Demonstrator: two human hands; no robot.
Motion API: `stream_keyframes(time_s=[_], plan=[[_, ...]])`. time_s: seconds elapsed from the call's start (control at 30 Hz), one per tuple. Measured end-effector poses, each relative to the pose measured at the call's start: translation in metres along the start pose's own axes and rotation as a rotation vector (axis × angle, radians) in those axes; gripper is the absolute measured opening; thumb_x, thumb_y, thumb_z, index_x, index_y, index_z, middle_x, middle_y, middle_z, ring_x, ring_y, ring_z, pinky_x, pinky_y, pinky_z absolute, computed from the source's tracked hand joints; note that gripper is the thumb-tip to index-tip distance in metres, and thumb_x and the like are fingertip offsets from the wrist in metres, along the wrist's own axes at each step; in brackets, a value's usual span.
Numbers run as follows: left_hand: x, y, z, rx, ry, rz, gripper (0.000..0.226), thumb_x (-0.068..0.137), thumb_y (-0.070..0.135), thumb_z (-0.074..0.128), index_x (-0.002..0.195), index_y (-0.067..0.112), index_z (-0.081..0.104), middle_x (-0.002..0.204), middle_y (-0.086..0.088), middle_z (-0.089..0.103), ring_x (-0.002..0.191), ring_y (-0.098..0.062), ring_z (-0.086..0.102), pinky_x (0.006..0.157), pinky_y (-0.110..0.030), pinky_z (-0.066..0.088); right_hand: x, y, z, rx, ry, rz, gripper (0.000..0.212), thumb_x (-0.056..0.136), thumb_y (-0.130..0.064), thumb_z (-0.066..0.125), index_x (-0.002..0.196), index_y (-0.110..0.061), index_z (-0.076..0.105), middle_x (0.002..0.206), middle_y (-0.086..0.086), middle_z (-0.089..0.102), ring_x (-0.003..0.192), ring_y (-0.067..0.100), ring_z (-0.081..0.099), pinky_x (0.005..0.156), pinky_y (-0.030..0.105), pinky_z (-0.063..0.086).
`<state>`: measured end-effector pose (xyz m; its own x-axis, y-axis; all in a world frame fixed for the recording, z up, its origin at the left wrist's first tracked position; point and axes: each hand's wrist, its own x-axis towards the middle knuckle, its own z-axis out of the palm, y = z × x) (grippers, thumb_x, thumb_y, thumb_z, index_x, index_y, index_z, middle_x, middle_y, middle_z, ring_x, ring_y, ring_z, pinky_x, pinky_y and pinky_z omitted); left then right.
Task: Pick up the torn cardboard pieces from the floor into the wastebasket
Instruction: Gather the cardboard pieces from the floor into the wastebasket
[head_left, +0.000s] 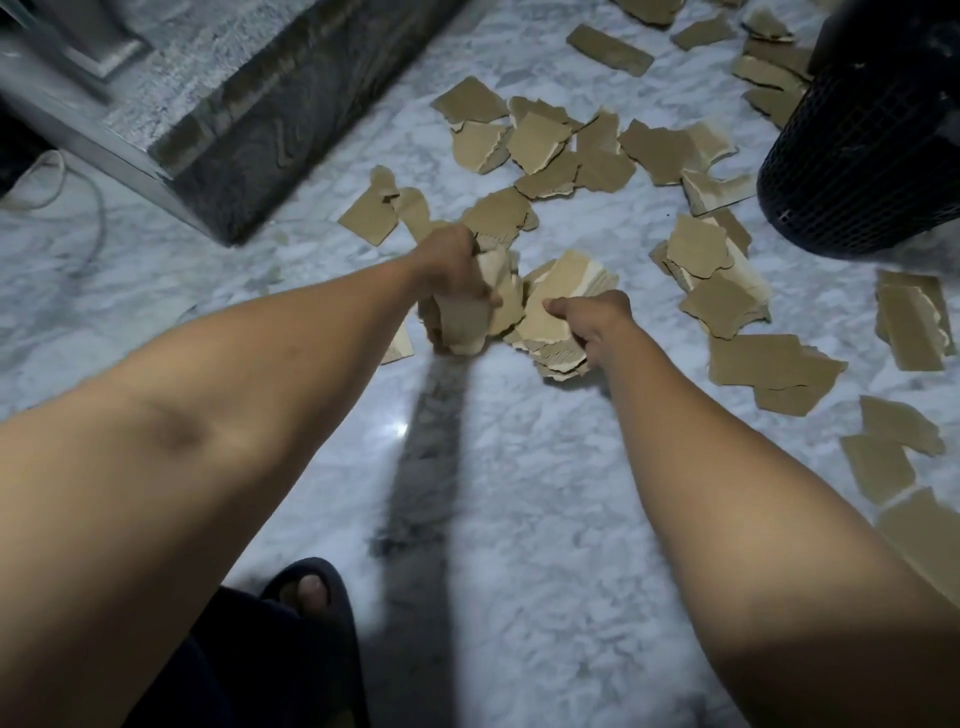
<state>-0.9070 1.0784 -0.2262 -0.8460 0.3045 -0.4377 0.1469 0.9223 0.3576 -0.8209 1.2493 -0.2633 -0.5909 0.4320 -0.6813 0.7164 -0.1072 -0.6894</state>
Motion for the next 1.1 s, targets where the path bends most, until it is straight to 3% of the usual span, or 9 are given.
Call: stream_keyframes(time_s=[0.1, 0.23, 0.4, 0.57, 0.73, 0.83, 0.9, 1.0, 1.1], plan=[[-0.004, -0.008, -0.029, -0.311, 0.035, -0.113, 0.065, 0.064, 0.038, 0.091, 0.109, 0.005, 0.058, 0.104, -0.01, 0.066, 0.086, -0.028, 0.067, 0.074, -0.04, 0.061, 0.0, -0.005, -0.014, 0.146, -0.021, 0.017, 0.055, 0.069, -0.007, 0.09, 0.116, 0.006, 0.064, 0.102, 0.023, 0.074, 0.081, 0.039, 0.074, 0.067, 0.067, 0.057], [-0.019, -0.047, -0.037, -0.537, -0.056, -0.322, 0.075, 0.075, 0.022, 0.085, 0.127, -0.001, 0.036, 0.103, -0.026, 0.058, 0.067, -0.045, 0.07, 0.058, -0.058, 0.058, -0.011, -0.008, -0.008, 0.138, -0.042, -0.002, 0.053, 0.073, -0.012, 0.089, 0.117, 0.003, 0.065, 0.106, 0.019, 0.074, 0.086, 0.036, 0.074, 0.07, 0.063, 0.059], [-0.027, -0.094, 0.008, -0.491, -0.106, -0.472, 0.072, 0.07, 0.031, 0.089, 0.115, -0.006, 0.046, 0.102, -0.029, 0.064, 0.079, -0.043, 0.07, 0.07, -0.061, 0.057, -0.023, -0.01, 0.02, -0.073, -0.113, -0.068, 0.056, 0.07, -0.023, 0.092, 0.113, 0.001, 0.065, 0.108, 0.017, 0.073, 0.091, 0.034, 0.072, 0.08, 0.056, 0.061], [-0.034, -0.101, 0.013, -0.137, -0.051, -0.424, 0.082, 0.079, 0.05, 0.076, 0.131, -0.006, 0.046, 0.125, -0.017, 0.057, 0.118, -0.03, 0.057, 0.093, -0.032, 0.048, -0.037, -0.041, 0.058, -0.344, -0.202, -0.249, 0.047, 0.082, -0.026, 0.084, 0.114, -0.005, 0.058, 0.101, 0.009, 0.064, 0.076, 0.02, 0.062, 0.062, 0.031, 0.054], [-0.015, -0.104, 0.01, 0.035, -0.078, -0.468, 0.074, 0.081, 0.059, 0.069, 0.126, 0.005, 0.047, 0.119, -0.012, 0.043, 0.126, -0.031, 0.036, 0.091, -0.031, 0.033, -0.021, -0.08, 0.117, -0.436, -0.173, -0.34, 0.049, 0.075, -0.029, 0.087, 0.106, -0.004, 0.058, 0.108, 0.014, 0.068, 0.097, 0.03, 0.066, 0.082, 0.042, 0.06], [-0.006, -0.106, 0.011, 0.06, -0.099, -0.481, 0.065, 0.078, 0.062, 0.07, 0.112, 0.012, 0.046, 0.11, -0.01, 0.042, 0.117, -0.029, 0.035, 0.087, -0.03, 0.034, -0.005, -0.092, 0.153, -0.683, -0.144, -0.387, 0.05, 0.077, -0.04, 0.083, 0.103, -0.009, 0.055, 0.121, 0.012, 0.064, 0.124, 0.033, 0.049, 0.096, 0.049, 0.051], [-0.001, -0.109, 0.014, 0.035, -0.092, -0.473, 0.078, 0.077, 0.058, 0.074, 0.126, 0.008, 0.039, 0.118, -0.012, 0.04, 0.121, -0.028, 0.036, 0.089, -0.03, 0.041, 0.002, -0.097, 0.171, -0.864, -0.119, -0.417, 0.048, 0.081, -0.042, 0.078, 0.111, -0.017, 0.051, 0.13, 0.009, 0.056, 0.132, 0.033, 0.037, 0.1, 0.047, 0.04], [-0.001, -0.112, 0.017, -0.017, -0.081, -0.489, 0.102, 0.073, 0.05, 0.082, 0.138, -0.003, 0.025, 0.133, -0.016, 0.034, 0.131, -0.028, 0.037, 0.097, -0.033, 0.044, 0.016, -0.107, 0.188, -1.069, -0.142, -0.401, 0.057, 0.081, -0.043, 0.077, 0.124, -0.017, 0.049, 0.136, 0.007, 0.051, 0.136, 0.035, 0.032, 0.097, 0.049, 0.032], [0.006, -0.122, 0.019, -0.03, -0.11, -0.495, 0.096, 0.06, 0.054, 0.088, 0.128, 0.002, 0.043, 0.122, -0.014, 0.048, 0.117, -0.027, 0.049, 0.084, -0.036, 0.049, 0.031, -0.114, 0.197, -1.203, -0.178, -0.367, 0.056, 0.075, -0.047, 0.082, 0.106, -0.016, 0.048, 0.132, 0.008, 0.053, 0.13, 0.038, 0.036, 0.1, 0.052, 0.038]])
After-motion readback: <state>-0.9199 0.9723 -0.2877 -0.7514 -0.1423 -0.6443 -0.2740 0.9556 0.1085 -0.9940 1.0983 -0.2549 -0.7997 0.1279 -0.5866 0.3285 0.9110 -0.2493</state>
